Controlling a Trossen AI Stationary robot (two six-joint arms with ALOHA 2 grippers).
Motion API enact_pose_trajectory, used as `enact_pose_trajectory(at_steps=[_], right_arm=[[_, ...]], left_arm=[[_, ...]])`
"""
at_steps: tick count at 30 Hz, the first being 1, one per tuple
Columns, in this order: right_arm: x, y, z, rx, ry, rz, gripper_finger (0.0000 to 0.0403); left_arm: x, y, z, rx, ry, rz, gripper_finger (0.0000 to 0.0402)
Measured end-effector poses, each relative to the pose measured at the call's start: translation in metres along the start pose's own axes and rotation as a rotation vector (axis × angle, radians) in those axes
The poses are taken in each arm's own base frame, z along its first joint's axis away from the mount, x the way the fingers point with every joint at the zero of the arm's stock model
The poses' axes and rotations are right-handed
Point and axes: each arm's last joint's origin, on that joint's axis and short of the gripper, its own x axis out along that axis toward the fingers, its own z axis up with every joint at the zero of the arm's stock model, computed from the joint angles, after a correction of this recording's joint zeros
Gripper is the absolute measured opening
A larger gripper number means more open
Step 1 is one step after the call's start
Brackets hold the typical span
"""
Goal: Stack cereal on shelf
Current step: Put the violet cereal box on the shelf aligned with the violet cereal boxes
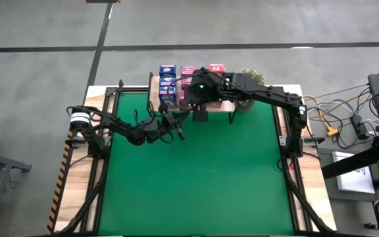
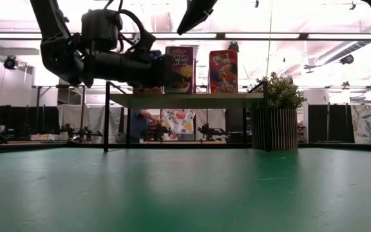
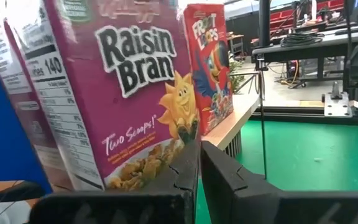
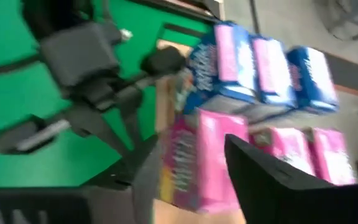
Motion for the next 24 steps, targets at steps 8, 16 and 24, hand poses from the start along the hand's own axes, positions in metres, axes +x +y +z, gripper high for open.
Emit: enact_pose_trajectory(at_steps=[8, 16, 24], right_arm=[[0.033, 0.010, -0.004, -0.028, 0.046, 0.071, 0.0076], [0.051, 0.012, -0.009, -0.077, 0.140, -0.012, 0.0011], [0.047, 0.010, -0.012, -0.087, 0.187, -0.067, 0.0009]], left_arm=[[0.001, 0.002, 0.000, 0.001, 0.001, 0.006, 0.0000], [0.001, 0.002, -0.001, 0.004, 0.007, 0.003, 0.0000], [0.001, 0.001, -0.002, 0.004, 0.016, 0.000, 0.0000]])
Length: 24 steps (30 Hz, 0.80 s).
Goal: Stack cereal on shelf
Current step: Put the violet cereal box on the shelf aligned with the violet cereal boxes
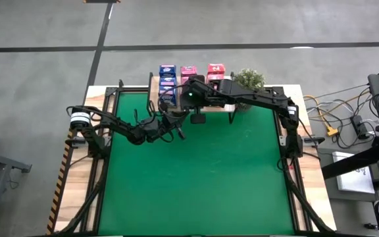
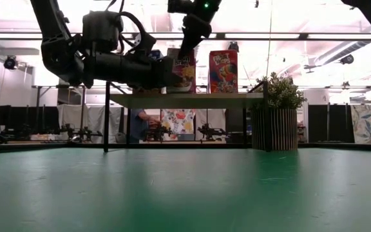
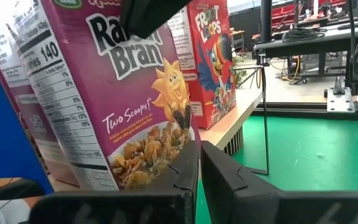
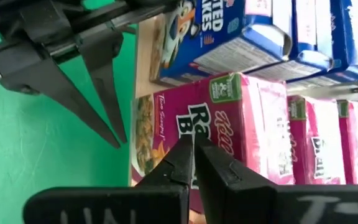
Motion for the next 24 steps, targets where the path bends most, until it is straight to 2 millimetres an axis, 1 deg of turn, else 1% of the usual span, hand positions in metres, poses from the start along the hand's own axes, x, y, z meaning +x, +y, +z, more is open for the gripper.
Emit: enact_pose_trajectory(at_steps=[13, 20, 24], right_arm=[[0.000, 0.002, -0.003, 0.008, 0.031, 0.016, 0.0009], [-0.002, 0.008, 0.000, 0.016, 0.016, 0.039, 0.0009], [-0.003, 0.012, 0.004, 0.017, -0.024, 0.077, 0.0009]], left_arm=[[0.000, 0.000, -0.005, 0.006, 0.046, -0.007, 0.0000], [0.000, 0.000, -0.005, 0.008, 0.046, -0.005, 0.0000], [0.000, 0.000, -0.005, 0.008, 0.045, -0.005, 0.0000]])
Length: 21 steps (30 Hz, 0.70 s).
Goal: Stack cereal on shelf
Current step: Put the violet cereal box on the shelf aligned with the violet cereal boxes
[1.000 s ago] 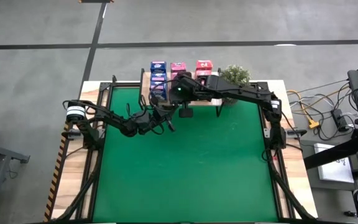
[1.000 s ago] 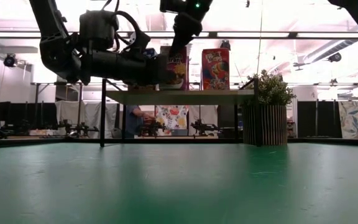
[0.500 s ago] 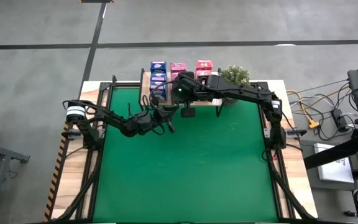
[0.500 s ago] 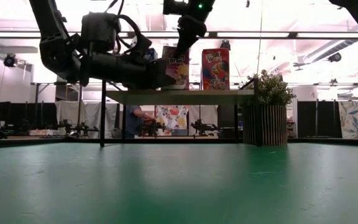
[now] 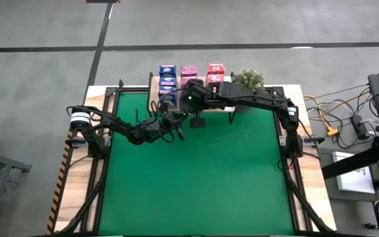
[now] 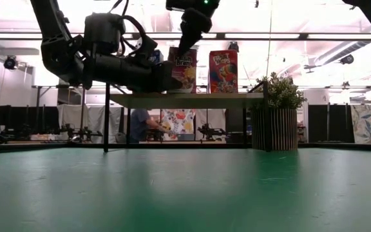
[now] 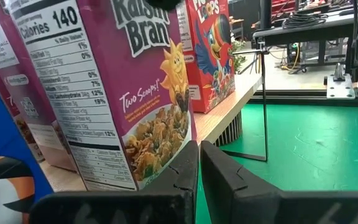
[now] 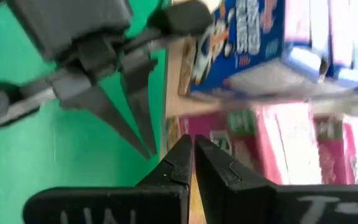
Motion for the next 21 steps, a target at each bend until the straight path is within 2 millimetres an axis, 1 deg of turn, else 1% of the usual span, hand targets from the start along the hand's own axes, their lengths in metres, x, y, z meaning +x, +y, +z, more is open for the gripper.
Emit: enact_pose_trajectory(at_steps=[3, 10, 16, 21], right_arm=[[0.001, 0.000, 0.004, -0.010, -0.032, -0.015, 0.0009], [0.014, -0.001, 0.011, -0.046, -0.081, -0.041, 0.0009], [0.017, -0.001, 0.011, -0.060, -0.068, -0.050, 0.0009], [0.018, -0.005, 0.009, -0.052, -0.041, -0.107, 0.0009]], left_arm=[[0.000, 0.000, 0.000, 0.000, 0.000, 0.000, 0.0000], [0.000, 0.000, 0.000, 0.000, 0.000, 0.001, 0.0000], [0.000, 0.000, 0.000, 0.000, -0.001, 0.001, 0.0000], [0.000, 0.000, 0.000, 0.000, -0.001, 0.001, 0.0000]])
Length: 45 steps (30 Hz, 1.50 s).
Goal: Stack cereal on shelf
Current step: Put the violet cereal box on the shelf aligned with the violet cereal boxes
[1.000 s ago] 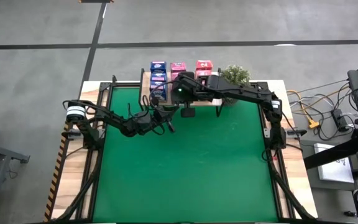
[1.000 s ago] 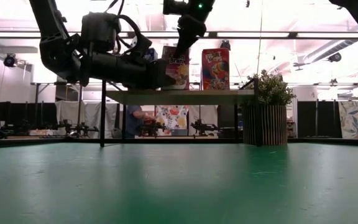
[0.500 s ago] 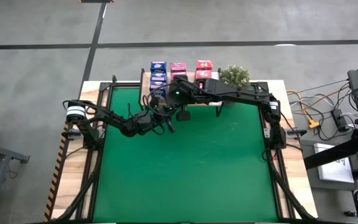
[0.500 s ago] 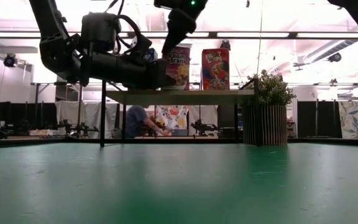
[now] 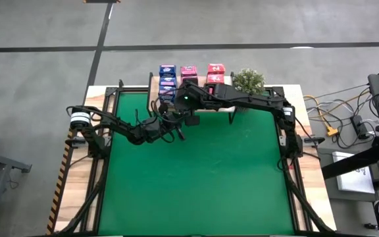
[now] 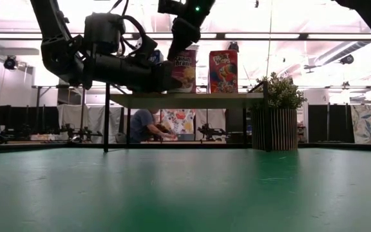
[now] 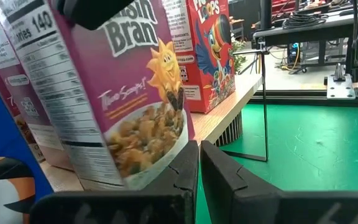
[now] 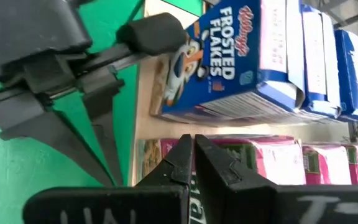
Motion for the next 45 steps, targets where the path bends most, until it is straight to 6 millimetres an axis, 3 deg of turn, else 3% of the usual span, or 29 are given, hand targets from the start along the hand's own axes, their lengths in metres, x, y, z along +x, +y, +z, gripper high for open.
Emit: enact_pose_trajectory(at_steps=[9, 15, 21, 26, 29, 36, 45], right_arm=[[0.000, -0.001, -0.001, 0.010, 0.010, -0.014, 0.0009], [-0.003, 0.002, -0.002, -0.007, 0.028, 0.008, 0.0009], [-0.027, 0.005, -0.001, -0.017, 0.012, 0.023, 0.0009], [-0.051, -0.004, -0.001, 0.013, -0.062, 0.037, 0.0009], [-0.059, -0.011, -0.001, 0.051, -0.141, 0.095, 0.0009], [-0.058, -0.033, -0.004, 0.105, -0.262, 0.139, 0.0009], [-0.041, -0.056, -0.019, 0.156, -0.300, 0.169, 0.0009]], left_arm=[[-0.001, -0.001, 0.000, -0.007, -0.001, -0.005, 0.0000], [-0.007, -0.014, 0.004, -0.011, -0.014, -0.052, 0.0000], [-0.025, -0.036, 0.021, 0.033, -0.071, -0.141, 0.0000], [-0.048, -0.046, 0.048, 0.100, -0.134, -0.213, 0.0000], [-0.061, -0.042, 0.068, 0.125, -0.154, -0.237, 0.0000], [-0.089, -0.016, 0.105, 0.172, -0.128, -0.267, 0.0000], [-0.120, 0.017, 0.129, 0.170, -0.131, -0.266, 0.0000]])
